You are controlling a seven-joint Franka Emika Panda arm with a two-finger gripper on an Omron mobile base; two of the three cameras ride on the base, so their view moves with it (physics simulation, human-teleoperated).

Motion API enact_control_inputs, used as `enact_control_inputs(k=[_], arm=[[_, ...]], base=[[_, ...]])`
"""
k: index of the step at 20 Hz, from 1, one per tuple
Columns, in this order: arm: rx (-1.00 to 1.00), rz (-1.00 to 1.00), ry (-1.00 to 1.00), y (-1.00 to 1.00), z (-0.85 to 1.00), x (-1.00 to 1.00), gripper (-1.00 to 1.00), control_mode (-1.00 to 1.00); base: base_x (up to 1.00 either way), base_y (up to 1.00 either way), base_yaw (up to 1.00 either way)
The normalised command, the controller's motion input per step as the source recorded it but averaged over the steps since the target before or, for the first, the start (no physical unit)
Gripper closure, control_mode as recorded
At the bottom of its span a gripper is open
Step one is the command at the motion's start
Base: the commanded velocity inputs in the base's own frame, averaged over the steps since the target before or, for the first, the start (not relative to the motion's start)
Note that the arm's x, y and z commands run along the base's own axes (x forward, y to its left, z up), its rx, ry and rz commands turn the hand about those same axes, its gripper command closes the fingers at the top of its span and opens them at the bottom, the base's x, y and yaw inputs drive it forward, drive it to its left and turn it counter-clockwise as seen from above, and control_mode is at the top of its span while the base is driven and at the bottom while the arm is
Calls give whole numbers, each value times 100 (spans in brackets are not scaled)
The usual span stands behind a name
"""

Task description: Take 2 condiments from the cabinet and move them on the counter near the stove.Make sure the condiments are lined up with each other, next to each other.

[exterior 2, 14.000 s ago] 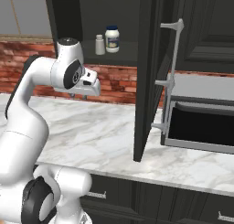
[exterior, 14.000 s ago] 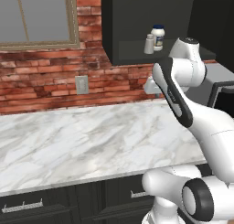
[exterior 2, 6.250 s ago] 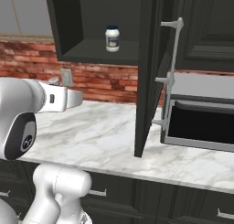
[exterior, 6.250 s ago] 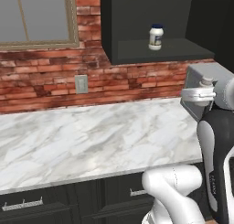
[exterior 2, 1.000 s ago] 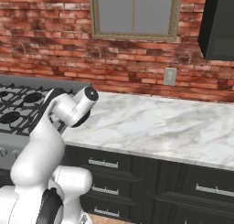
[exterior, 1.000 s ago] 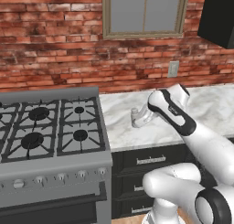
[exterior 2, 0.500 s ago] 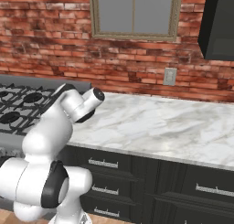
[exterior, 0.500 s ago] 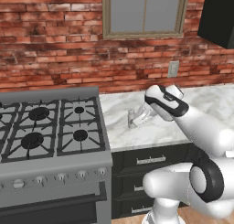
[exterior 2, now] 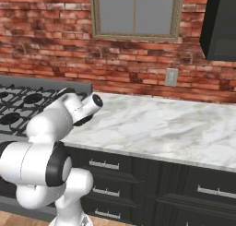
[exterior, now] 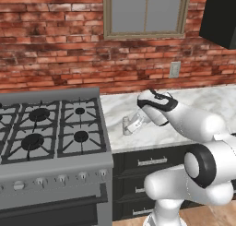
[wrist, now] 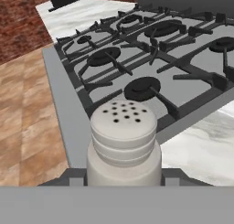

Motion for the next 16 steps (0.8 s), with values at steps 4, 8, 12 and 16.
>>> enact_control_inputs(k=[4, 8, 12, 16], arm=[[0, 0, 2, 16, -28, 16, 100, -100], [0, 0, 0, 4, -26, 22, 100, -100], [0, 0, 0, 0, -20, 10, 100, -100], [0, 0, 0, 0, -15, 6, 100, -100]], base=[[0, 0, 0], [0, 0, 0], [0, 0, 0], [0, 0, 0]])
